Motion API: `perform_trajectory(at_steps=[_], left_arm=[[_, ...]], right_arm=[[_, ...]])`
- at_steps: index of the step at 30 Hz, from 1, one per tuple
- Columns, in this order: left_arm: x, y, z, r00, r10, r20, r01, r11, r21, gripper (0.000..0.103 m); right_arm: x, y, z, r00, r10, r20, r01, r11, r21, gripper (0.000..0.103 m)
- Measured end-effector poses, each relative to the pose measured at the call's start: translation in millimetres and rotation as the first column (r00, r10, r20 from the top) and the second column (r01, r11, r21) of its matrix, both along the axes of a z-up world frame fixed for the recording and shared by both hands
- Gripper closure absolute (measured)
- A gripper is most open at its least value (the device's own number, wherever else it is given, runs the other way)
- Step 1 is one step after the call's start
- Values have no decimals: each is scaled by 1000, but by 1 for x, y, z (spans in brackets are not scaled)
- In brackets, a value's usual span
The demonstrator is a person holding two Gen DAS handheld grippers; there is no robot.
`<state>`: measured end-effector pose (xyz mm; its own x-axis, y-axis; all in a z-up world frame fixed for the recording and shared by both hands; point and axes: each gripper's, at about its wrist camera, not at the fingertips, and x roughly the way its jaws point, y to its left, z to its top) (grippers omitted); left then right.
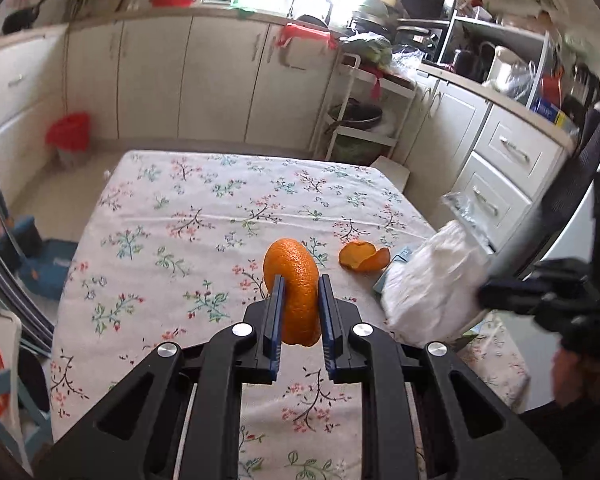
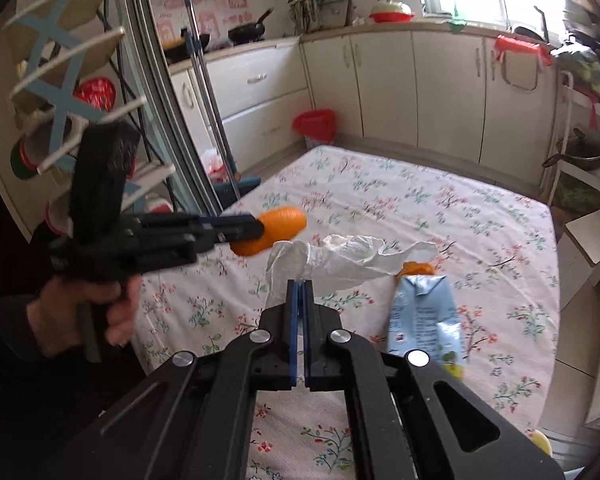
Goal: Collect trash
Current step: 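Carry the orange and juice carton with both tools toward the yellow bucket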
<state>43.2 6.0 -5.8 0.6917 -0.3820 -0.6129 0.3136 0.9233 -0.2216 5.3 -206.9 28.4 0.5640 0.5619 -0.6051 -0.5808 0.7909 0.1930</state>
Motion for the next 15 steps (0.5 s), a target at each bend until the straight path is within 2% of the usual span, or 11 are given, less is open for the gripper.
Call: perform_trajectory(at_steps=[5, 15], left_arm=[[-6, -17, 4, 999, 3, 40, -6, 999, 54, 88], [-18, -59, 18, 992, -39, 116, 27, 994, 103, 88]], right_arm=[[-4, -17, 8, 999, -39, 25, 38, 999, 22, 100], [-8, -60, 8, 991, -133, 28, 132, 990, 43, 100]])
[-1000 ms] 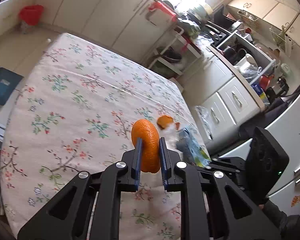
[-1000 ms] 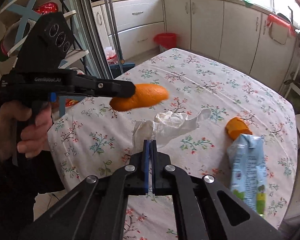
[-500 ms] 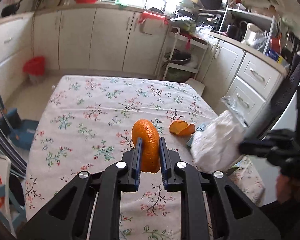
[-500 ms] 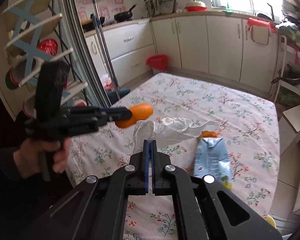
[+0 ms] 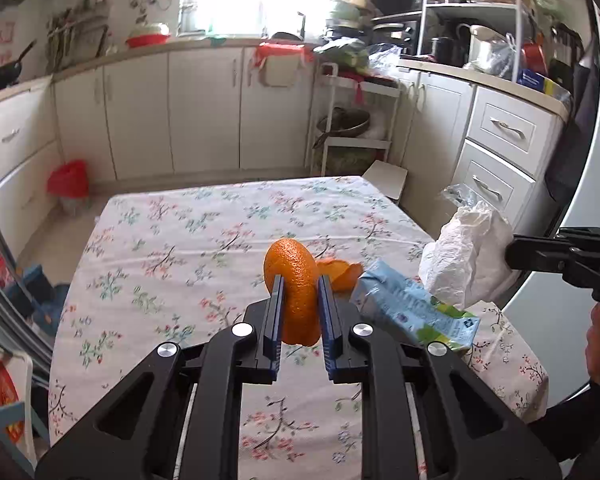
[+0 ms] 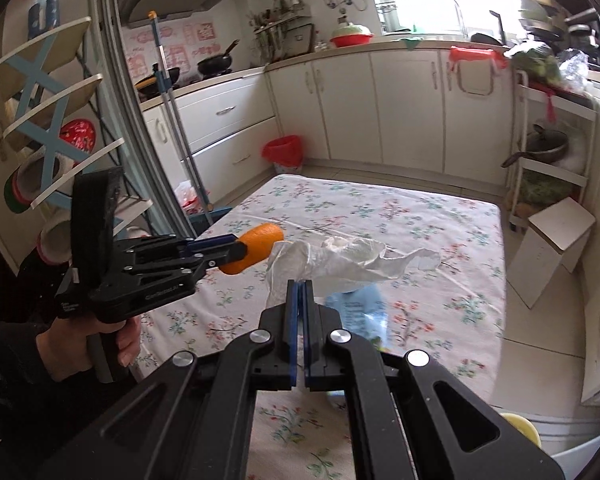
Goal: Collect trash
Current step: 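Carry the orange and juice carton with both tools toward the yellow bucket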
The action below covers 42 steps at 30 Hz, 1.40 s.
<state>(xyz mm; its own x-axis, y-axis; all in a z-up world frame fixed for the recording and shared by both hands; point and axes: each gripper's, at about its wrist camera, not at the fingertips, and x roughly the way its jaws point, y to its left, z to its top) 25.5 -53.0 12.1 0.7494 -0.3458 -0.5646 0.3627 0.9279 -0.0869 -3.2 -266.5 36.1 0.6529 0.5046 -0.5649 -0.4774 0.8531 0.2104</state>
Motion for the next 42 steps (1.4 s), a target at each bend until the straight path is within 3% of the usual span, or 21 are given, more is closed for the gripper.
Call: perform_trajectory(at_steps=[16, 26, 34, 42], left_arm=[[-14, -64, 5, 993, -83, 82, 77, 994, 77, 88], [-39, -105, 35, 975, -161, 155, 164, 986, -4, 88], [-62, -167, 33, 962, -253, 101, 262, 962, -79, 88], [-73, -237, 12, 943, -334, 6, 331, 933, -142, 88]], right_arm=[[-11, -61, -5, 993, -120, -10, 120, 993, 4, 100], [-19, -121, -15, 966, -253, -58, 252, 967, -17, 100], [-28, -168, -28, 930, -341, -137, 339, 940, -40, 100], [-32, -201, -42, 899, -379, -221, 376, 925, -56, 100]])
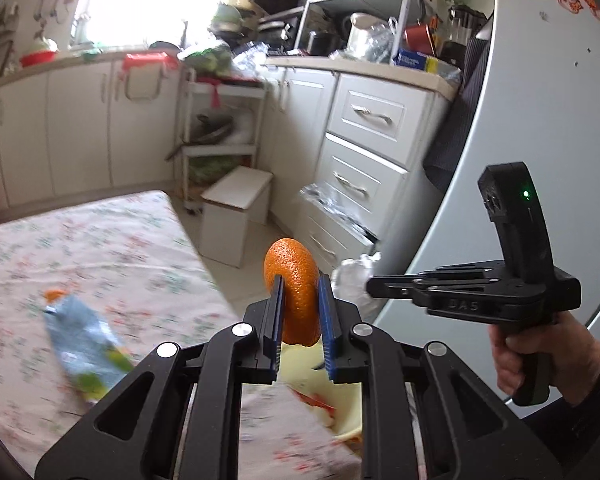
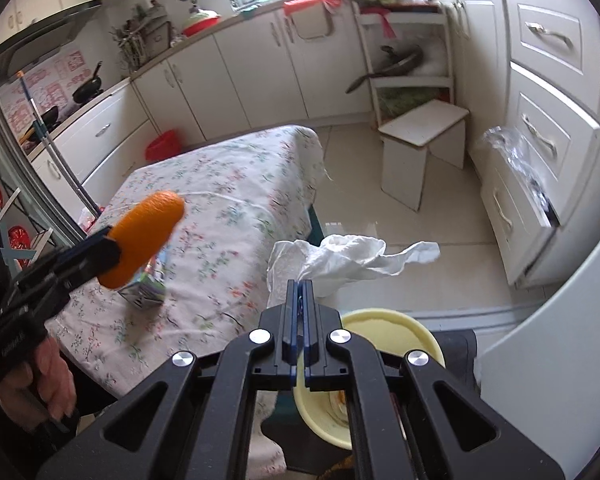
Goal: Collect trash
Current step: 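Carry the orange and juice carton with both tools toward the yellow bucket, then open both tools over the yellow bucket to drop the orange and carton, then move both tools back over the table toward the juice carton and peel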
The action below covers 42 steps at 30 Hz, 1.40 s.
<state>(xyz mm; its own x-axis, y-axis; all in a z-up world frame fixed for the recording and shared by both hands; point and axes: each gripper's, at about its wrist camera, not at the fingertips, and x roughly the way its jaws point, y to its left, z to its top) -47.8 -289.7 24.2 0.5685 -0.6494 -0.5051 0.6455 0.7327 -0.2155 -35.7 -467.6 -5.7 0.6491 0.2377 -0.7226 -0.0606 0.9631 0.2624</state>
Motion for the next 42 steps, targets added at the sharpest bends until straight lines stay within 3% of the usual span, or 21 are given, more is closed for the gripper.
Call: perform_trajectory(at_steps=[7, 18, 24, 25, 27, 28, 32, 42], left_arm=[[0, -44, -27, 997, -25, -79, 29, 998, 50, 88], [18, -86, -69, 973, 13, -231, 23, 988, 153, 88], [24, -94, -77, 965, 25, -262, 18, 987, 161, 78], [24, -93, -76, 965, 26, -260, 17, 987, 160, 75], [24, -91, -75, 966, 30, -257, 12, 987, 157, 70], [25, -89, -74, 966, 34, -256, 6, 988, 155, 67], [25, -76, -68, 968, 56, -245, -19, 988, 151, 55], [18, -40, -50, 971, 116, -209, -85, 985, 149, 38]], right_arm=[[1, -21, -23, 994, -28, -103, 29, 999, 13, 100], [1, -38, -56, 975, -33, -221, 34, 999, 0, 100], [7, -38, -70, 962, -12, -274, 11, 1000, -6, 99], [8, -38, -72, 960, -11, -280, 8, 1000, -10, 96], [8, -37, -73, 959, -16, -282, 11, 1000, -18, 73], [8, -36, -73, 960, -16, -281, 11, 1000, -20, 69], [9, -34, -67, 963, -20, -268, 15, 1000, -23, 64], [14, -28, -45, 979, -58, -194, 53, 998, -31, 44]])
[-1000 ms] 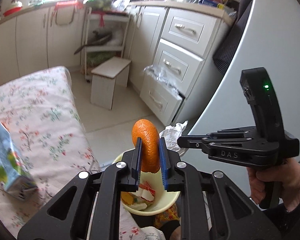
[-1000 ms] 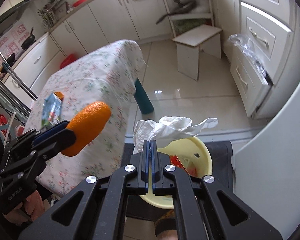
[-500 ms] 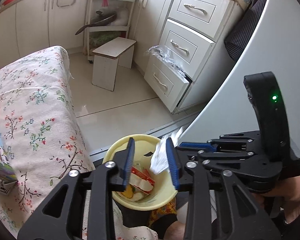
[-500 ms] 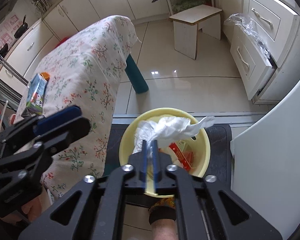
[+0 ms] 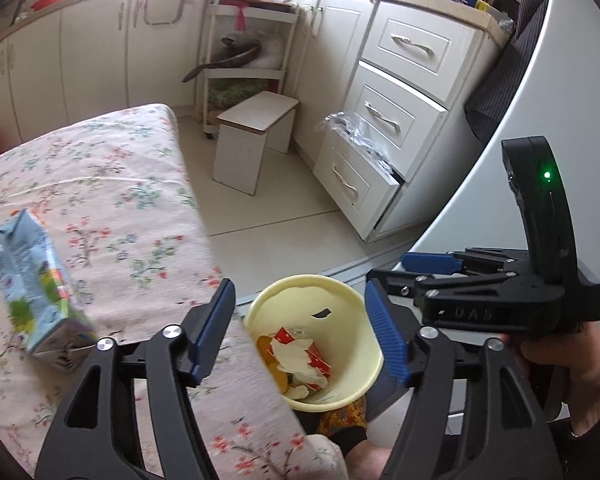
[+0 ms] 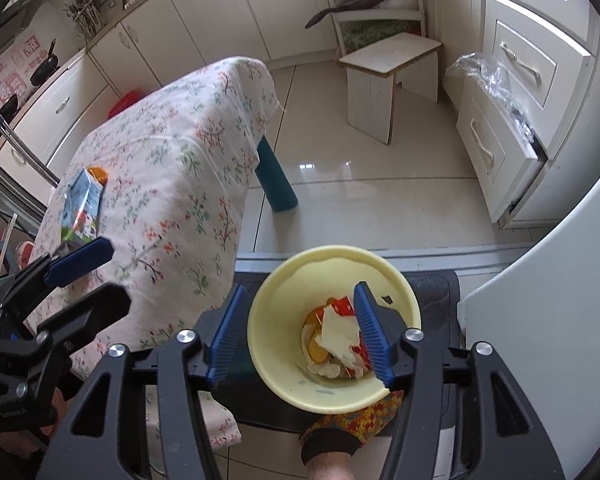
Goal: Collect trash
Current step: 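Move both tools back over the table toward the juice carton and peel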
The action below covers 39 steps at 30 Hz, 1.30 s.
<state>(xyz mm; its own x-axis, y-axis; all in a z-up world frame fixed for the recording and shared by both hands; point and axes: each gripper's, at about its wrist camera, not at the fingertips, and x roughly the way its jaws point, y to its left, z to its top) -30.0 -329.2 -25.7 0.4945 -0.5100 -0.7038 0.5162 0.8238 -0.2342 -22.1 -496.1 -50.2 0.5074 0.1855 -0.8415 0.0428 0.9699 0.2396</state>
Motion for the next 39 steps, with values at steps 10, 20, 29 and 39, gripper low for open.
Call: perform_trajectory(at_steps=[10, 20, 29, 39], left_arm=[[-10, 59, 23, 991, 121, 62, -119, 993, -27, 30], [-4, 117, 27, 960, 272, 64, -271, 962, -11, 23], [-5, 126, 21, 956, 283, 79, -285, 958, 27, 18], [11, 142, 12, 952, 298, 66, -300, 953, 35, 17]], right_arm=[[1, -2, 21, 996, -61, 64, 59, 998, 26, 38], [5, 21, 32, 995, -27, 95, 24, 999, 32, 34], [12, 43, 42, 993, -2, 118, -4, 999, 51, 34], [24, 75, 47, 991, 58, 123, -62, 998, 31, 32]])
